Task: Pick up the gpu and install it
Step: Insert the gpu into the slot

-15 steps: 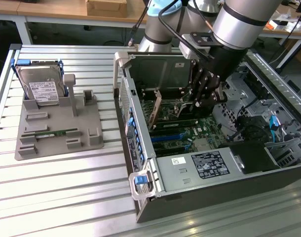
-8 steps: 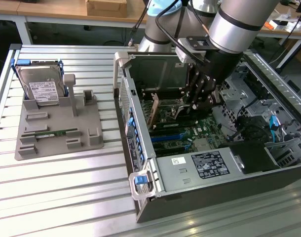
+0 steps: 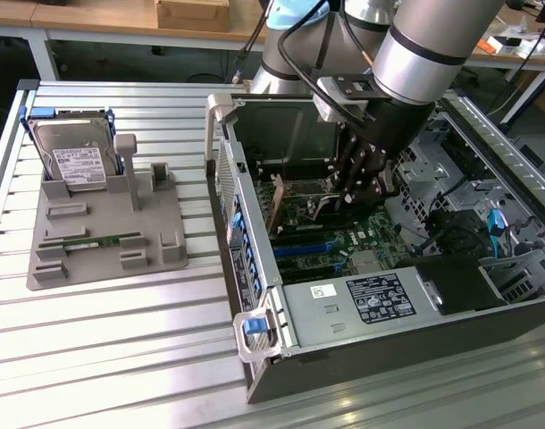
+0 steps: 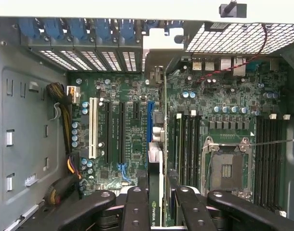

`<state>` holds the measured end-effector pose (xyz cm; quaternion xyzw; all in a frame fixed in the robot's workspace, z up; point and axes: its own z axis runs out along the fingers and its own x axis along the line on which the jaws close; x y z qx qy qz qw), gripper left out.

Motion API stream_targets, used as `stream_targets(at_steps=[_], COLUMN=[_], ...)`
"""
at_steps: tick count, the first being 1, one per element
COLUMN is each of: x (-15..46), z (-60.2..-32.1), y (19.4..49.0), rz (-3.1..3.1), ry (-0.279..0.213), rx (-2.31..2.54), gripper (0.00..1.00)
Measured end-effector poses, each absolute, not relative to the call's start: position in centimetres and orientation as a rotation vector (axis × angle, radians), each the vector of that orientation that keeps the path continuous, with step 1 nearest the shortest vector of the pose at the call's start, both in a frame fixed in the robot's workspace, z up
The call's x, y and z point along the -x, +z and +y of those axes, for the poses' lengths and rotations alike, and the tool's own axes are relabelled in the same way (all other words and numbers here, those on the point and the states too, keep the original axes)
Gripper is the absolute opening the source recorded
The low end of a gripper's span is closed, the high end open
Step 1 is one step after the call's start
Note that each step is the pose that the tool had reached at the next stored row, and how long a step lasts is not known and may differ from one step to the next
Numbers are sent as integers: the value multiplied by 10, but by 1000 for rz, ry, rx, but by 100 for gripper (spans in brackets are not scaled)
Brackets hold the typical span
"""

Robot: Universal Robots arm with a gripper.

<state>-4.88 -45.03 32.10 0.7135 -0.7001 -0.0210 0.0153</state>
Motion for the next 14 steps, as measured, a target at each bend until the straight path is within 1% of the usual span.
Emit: stream_targets(at_steps=[14], x=[57], z=[-452], y=[305], rz=[-2178], ry=[-65], rx=[-2220], gripper=[26])
